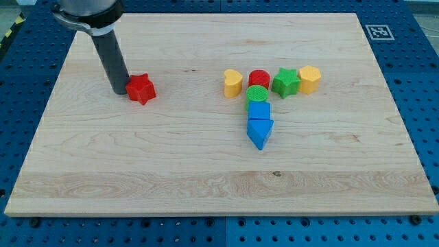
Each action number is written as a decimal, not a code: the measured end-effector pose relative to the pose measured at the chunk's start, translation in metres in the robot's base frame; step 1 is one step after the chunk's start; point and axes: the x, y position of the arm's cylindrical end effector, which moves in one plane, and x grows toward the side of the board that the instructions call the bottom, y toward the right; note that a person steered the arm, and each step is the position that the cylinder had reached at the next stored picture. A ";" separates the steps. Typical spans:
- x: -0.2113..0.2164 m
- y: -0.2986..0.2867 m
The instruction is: Move the red star towards the heart
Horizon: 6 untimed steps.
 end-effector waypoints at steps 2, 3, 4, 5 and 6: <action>0.000 -0.020; 0.018 -0.002; 0.019 0.024; 0.014 0.032; 0.014 0.036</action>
